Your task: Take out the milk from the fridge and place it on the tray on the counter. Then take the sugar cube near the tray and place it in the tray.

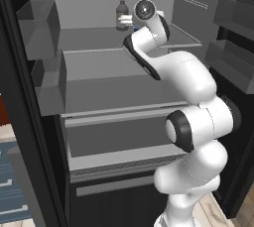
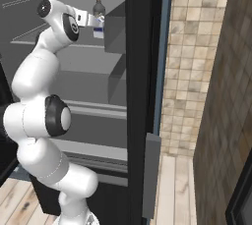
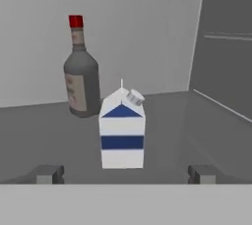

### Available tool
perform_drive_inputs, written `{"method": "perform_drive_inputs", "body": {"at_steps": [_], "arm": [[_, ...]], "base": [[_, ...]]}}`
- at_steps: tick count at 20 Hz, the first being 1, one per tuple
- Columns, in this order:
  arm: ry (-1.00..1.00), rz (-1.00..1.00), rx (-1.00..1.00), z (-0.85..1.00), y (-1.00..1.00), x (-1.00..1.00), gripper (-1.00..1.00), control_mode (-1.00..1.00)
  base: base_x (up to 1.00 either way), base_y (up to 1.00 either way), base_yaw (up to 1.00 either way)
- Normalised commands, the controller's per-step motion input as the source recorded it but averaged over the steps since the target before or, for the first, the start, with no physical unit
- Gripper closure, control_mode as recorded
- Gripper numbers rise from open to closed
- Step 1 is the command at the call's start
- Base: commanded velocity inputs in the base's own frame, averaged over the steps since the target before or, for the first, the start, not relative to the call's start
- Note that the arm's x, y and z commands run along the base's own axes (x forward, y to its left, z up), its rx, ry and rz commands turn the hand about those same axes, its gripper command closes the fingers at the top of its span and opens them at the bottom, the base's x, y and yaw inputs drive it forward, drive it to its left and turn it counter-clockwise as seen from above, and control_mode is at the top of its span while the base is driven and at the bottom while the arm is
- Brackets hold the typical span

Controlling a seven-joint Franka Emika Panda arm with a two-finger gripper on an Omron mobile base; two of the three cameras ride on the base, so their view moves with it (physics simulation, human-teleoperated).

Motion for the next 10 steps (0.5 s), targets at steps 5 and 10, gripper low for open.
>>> {"method": "perform_drive_inputs", "body": {"at_steps": [5, 10], "arm": [[0.13, 0.0, 0.0, 0.01, 0.0, 0.4, -1.0, -1.0], [0.13, 0.0, 0.0, 0.03, 0.0, 0.41, -1.0, -1.0]], "base": [[0.0, 0.0, 0.0], [0.0, 0.0, 0.0]]}}
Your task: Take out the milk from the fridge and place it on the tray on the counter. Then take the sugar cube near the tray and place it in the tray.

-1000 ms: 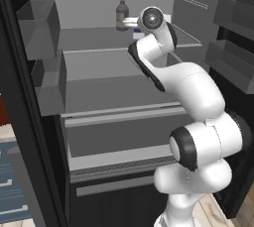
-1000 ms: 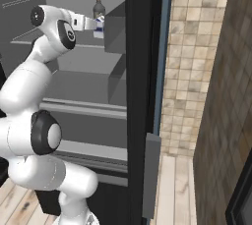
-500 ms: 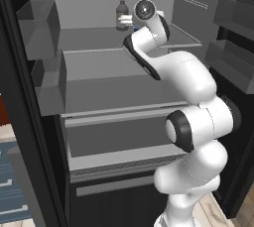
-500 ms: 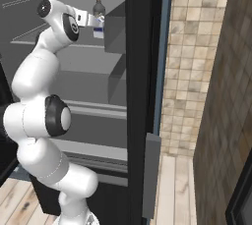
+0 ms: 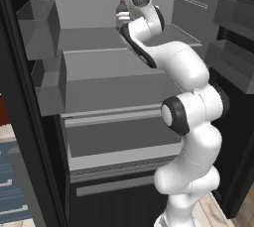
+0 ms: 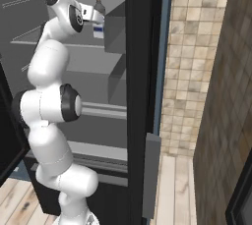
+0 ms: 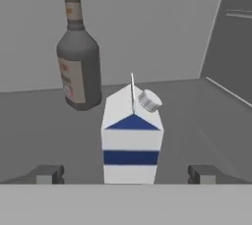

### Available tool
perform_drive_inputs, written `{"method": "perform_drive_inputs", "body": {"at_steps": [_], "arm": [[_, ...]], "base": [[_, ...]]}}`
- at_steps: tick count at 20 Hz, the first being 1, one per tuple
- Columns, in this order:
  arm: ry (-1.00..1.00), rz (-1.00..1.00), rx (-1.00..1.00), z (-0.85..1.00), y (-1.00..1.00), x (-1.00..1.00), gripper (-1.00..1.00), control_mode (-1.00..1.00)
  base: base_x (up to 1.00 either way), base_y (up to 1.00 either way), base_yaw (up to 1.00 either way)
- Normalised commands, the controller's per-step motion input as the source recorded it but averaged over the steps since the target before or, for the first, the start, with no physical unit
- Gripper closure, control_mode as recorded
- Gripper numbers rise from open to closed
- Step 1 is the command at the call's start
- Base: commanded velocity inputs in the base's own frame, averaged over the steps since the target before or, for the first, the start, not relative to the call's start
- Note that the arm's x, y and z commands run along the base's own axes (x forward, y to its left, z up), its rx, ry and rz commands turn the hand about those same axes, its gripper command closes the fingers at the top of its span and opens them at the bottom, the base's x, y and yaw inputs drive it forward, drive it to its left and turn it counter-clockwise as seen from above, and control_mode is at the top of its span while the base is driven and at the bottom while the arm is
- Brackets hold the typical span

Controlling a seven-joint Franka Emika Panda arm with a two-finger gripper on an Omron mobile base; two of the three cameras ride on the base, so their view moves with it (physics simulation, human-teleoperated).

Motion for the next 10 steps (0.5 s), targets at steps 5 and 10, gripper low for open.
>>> {"method": "perform_drive_inputs", "body": {"at_steps": [5, 10], "arm": [[0.02, 0.0, 0.0, 0.01, -0.04, 0.17, -1.0, -1.0], [0.0, 0.0, 0.0, 0.0, 0.0, 0.24, -1.0, -1.0]], "base": [[0.0, 0.0, 0.0], [0.0, 0.0, 0.0]]}}
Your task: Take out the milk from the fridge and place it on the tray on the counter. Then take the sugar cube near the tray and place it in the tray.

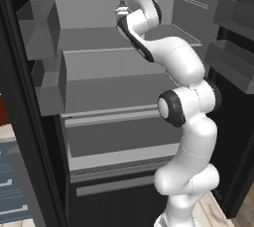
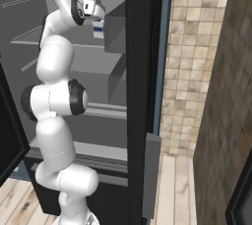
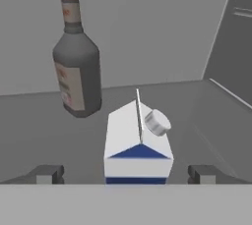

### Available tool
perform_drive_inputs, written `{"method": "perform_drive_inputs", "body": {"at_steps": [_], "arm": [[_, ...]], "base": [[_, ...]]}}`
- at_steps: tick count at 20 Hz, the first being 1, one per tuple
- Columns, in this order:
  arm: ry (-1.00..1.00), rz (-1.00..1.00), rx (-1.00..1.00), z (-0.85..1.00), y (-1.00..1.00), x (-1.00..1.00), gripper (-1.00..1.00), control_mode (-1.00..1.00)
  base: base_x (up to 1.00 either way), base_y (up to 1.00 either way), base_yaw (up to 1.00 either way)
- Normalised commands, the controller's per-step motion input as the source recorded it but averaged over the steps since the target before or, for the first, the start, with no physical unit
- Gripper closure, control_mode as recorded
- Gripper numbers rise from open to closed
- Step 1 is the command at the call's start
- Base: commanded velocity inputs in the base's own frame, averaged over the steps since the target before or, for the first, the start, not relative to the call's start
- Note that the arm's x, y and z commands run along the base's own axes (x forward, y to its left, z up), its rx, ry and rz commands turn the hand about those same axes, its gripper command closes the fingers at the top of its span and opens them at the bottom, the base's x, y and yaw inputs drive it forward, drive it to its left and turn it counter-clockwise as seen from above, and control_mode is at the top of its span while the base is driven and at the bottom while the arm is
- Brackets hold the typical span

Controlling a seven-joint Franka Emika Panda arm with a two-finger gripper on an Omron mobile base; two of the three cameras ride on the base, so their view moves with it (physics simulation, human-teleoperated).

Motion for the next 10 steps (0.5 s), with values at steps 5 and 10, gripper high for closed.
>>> {"method": "perform_drive_inputs", "body": {"at_steps": [5, 10], "arm": [[-0.06, 0.0, 0.0, 0.0, -0.02, 0.29, -1.0, -1.0], [-0.05, 0.0, 0.07, 0.0, -0.23, 0.11, -1.0, -1.0]], "base": [[0.0, 0.0, 0.0], [0.0, 0.0, 0.0]]}}
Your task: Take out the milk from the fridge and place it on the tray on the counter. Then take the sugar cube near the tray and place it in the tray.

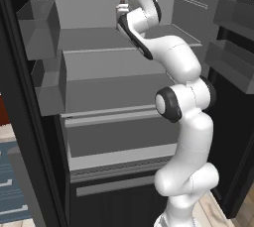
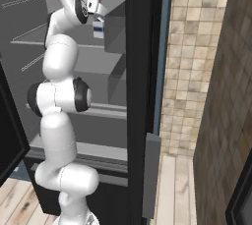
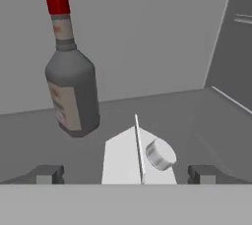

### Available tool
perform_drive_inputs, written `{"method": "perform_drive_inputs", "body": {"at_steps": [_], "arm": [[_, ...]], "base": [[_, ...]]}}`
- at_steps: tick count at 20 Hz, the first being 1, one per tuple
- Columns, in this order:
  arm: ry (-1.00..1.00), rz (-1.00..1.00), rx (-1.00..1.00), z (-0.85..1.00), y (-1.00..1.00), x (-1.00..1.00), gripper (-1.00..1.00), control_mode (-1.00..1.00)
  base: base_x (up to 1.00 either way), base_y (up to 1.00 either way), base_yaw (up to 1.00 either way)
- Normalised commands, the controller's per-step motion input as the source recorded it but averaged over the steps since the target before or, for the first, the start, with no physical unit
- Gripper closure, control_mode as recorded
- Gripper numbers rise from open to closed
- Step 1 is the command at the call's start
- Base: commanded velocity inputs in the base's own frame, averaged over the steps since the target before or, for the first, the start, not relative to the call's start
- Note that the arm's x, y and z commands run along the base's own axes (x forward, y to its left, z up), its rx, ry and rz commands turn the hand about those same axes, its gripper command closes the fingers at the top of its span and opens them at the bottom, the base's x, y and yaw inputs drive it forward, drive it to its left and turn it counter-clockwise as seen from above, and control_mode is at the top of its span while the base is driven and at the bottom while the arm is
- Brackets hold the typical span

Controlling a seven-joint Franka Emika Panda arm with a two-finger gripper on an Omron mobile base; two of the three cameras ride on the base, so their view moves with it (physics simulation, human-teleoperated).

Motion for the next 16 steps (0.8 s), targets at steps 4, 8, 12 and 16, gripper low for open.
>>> {"method": "perform_drive_inputs", "body": {"at_steps": [4, 8, 12, 16], "arm": [[0.0, 0.0, 0.1, -0.03, -0.17, 0.15, -1.0, -1.0], [0.0, 0.0, 0.07, -0.23, 0.0, 0.21, -1.0, -1.0], [0.0, 0.0, 0.03, -0.23, -0.01, 0.08, -1.0, -1.0], [0.0, 0.0, 0.05, -0.23, -0.11, 0.0, -1.0, -1.0]], "base": [[0.0, 0.0, 0.0], [0.0, 0.0, 0.0], [0.0, 0.0, 0.0], [0.0, 0.0, 0.0]]}}
